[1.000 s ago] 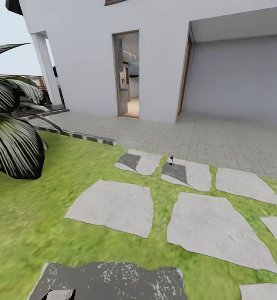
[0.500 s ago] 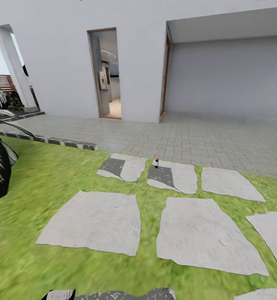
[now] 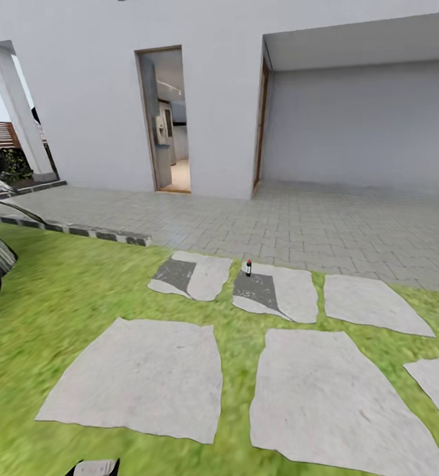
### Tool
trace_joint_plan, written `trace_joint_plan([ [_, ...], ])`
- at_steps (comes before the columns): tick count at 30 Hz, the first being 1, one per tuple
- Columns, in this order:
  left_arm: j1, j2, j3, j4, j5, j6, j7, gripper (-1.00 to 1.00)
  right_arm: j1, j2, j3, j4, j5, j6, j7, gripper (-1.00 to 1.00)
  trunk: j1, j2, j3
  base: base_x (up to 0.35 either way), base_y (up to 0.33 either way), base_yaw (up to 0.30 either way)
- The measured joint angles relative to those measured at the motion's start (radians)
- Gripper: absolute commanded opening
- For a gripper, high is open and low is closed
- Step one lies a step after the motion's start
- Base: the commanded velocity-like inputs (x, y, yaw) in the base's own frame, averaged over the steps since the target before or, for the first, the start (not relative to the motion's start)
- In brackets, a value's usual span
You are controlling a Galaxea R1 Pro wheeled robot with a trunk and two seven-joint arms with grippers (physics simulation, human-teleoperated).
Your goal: Pick up the pesticide atomizer in the garden and spray insectifuge to fully cover both potted plants in the garden.
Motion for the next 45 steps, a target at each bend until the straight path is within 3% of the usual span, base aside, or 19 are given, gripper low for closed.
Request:
trace_joint_plan([
  [45, 0.0, 0.0, 0.0, 0.0, 0.0, 0.0, 0.0, 1.0, 0.001, 0.003, -0.001, 0.0, -0.001, 0.001, 0.0, 1.0, 0.0, 0.0, 0.0, 0.339, 0.0, 0.0],
])
